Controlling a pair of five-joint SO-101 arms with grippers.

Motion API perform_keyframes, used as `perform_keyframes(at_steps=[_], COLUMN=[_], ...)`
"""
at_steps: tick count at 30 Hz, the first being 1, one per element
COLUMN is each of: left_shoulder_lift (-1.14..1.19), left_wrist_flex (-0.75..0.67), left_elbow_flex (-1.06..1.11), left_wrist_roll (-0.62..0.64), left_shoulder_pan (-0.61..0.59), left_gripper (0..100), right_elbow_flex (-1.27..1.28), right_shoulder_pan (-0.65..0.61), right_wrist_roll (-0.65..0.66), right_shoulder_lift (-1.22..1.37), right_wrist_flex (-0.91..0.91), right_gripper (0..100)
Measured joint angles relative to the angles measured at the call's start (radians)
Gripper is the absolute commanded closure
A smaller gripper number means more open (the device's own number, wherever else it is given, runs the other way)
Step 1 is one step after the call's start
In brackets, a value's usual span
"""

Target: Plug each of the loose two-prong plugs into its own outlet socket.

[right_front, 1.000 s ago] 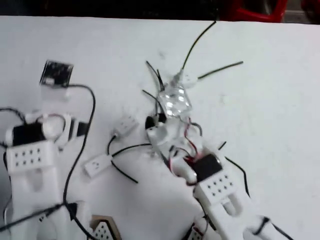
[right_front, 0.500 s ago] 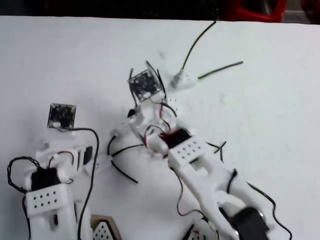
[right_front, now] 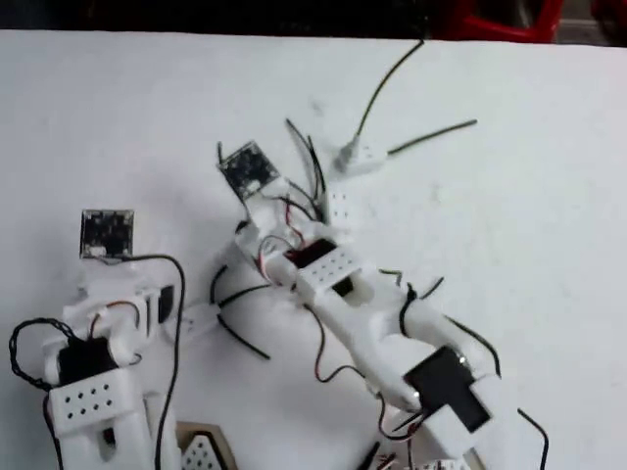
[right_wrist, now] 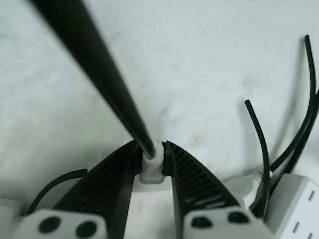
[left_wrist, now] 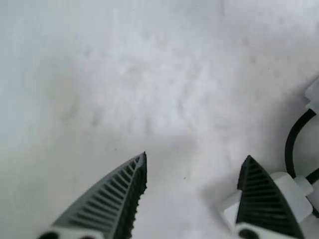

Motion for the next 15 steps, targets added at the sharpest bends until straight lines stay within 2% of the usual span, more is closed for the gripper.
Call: perform_keyframes(at_steps=[15], left_shoulder_lift=[0.000], left_wrist_flex=[0.000], left_elbow_flex=[0.000], left_wrist_roll=[0.000], left_shoulder_pan=[0.000], left_gripper=[71], right_elbow_flex=[-0.012], right_shoulder_pan=[0.025], right_wrist_roll=[0.006], right_shoulder_lift=[0.017], right_wrist_flex=[0.040], right_gripper=[98.1])
